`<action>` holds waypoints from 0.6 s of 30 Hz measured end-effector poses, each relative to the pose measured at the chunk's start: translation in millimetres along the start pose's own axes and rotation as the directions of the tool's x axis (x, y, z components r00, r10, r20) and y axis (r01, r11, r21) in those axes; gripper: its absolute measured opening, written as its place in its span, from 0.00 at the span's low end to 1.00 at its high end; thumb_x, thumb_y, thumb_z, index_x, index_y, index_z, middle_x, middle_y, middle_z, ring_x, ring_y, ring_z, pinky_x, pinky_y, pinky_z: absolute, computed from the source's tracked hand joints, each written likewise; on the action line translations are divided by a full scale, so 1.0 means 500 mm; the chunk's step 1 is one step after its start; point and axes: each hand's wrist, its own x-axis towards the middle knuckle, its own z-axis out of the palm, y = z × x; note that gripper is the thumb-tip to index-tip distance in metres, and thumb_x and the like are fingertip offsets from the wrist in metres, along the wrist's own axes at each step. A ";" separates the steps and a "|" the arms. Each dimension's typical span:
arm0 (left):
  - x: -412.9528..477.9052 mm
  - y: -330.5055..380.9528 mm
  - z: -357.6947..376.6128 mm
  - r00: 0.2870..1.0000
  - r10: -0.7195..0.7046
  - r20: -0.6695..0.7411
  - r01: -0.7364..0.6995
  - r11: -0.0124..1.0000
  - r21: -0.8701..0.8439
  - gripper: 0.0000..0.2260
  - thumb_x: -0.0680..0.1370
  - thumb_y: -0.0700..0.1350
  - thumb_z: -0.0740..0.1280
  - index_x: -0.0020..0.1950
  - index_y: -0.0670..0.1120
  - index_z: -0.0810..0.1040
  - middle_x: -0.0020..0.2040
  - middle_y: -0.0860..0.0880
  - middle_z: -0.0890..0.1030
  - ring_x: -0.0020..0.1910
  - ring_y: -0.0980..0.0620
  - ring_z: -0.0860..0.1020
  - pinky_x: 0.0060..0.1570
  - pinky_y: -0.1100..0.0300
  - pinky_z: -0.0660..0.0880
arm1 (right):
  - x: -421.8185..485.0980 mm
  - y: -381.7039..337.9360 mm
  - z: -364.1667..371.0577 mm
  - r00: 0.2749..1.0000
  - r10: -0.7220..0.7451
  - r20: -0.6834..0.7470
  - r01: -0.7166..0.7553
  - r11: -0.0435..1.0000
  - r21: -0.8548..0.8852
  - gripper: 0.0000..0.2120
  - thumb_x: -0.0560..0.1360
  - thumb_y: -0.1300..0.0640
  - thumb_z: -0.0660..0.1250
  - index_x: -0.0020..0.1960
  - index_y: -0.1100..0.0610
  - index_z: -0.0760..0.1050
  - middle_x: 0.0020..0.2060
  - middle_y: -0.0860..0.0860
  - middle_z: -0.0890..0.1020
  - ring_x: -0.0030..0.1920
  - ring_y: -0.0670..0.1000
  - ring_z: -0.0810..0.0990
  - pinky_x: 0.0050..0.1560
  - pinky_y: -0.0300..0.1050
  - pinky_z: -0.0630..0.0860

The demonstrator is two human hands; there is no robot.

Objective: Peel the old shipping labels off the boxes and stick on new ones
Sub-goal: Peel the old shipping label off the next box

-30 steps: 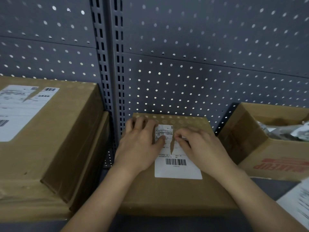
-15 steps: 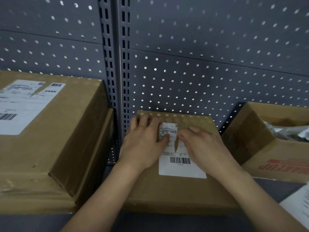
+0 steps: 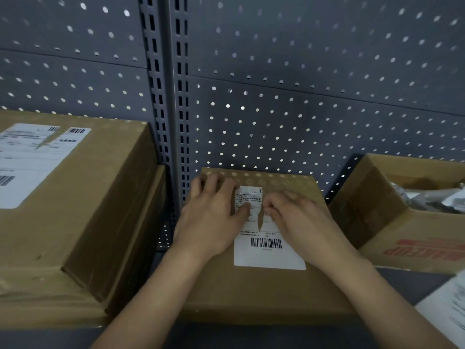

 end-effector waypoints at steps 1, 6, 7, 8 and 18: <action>0.000 -0.001 0.000 1.000 0.001 -0.003 -0.001 1.000 0.000 0.20 0.78 0.61 0.60 0.68 0.56 0.67 0.71 0.55 0.63 0.71 0.49 0.54 0.63 0.49 0.67 | 0.001 -0.001 -0.001 1.000 -0.002 0.005 0.002 1.000 -0.002 0.05 0.82 0.50 0.57 0.53 0.48 0.71 0.47 0.45 0.76 0.44 0.50 0.78 0.45 0.51 0.76; 0.000 -0.002 0.001 1.000 0.004 -0.008 -0.004 1.000 0.004 0.21 0.77 0.61 0.60 0.68 0.56 0.67 0.71 0.55 0.63 0.70 0.49 0.55 0.63 0.49 0.67 | 0.006 -0.004 0.003 0.999 0.002 0.036 0.000 0.999 -0.051 0.03 0.80 0.54 0.59 0.50 0.46 0.66 0.45 0.44 0.73 0.41 0.51 0.78 0.43 0.51 0.76; 0.000 -0.001 0.001 1.000 0.007 -0.010 -0.007 1.000 0.003 0.21 0.77 0.61 0.60 0.68 0.56 0.67 0.71 0.55 0.63 0.70 0.49 0.55 0.63 0.50 0.67 | 0.007 -0.003 0.005 0.999 -0.001 0.039 0.003 0.999 -0.054 0.05 0.80 0.55 0.59 0.49 0.46 0.64 0.44 0.44 0.73 0.40 0.51 0.78 0.42 0.51 0.76; 0.000 -0.001 0.000 1.000 0.007 -0.011 -0.007 1.000 0.003 0.21 0.77 0.61 0.60 0.68 0.56 0.67 0.71 0.55 0.63 0.70 0.49 0.55 0.62 0.50 0.67 | 0.006 -0.002 0.006 0.999 -0.001 0.042 0.003 0.998 -0.056 0.07 0.80 0.55 0.59 0.48 0.45 0.62 0.43 0.44 0.72 0.40 0.51 0.78 0.42 0.51 0.76; -0.001 0.002 -0.002 1.000 0.004 0.000 -0.004 1.000 0.010 0.22 0.78 0.61 0.60 0.70 0.56 0.66 0.72 0.55 0.62 0.71 0.50 0.54 0.63 0.51 0.66 | 0.007 -0.004 -0.005 0.999 0.015 0.042 -0.016 0.999 0.030 0.05 0.82 0.49 0.56 0.53 0.49 0.70 0.48 0.46 0.77 0.46 0.51 0.78 0.46 0.50 0.75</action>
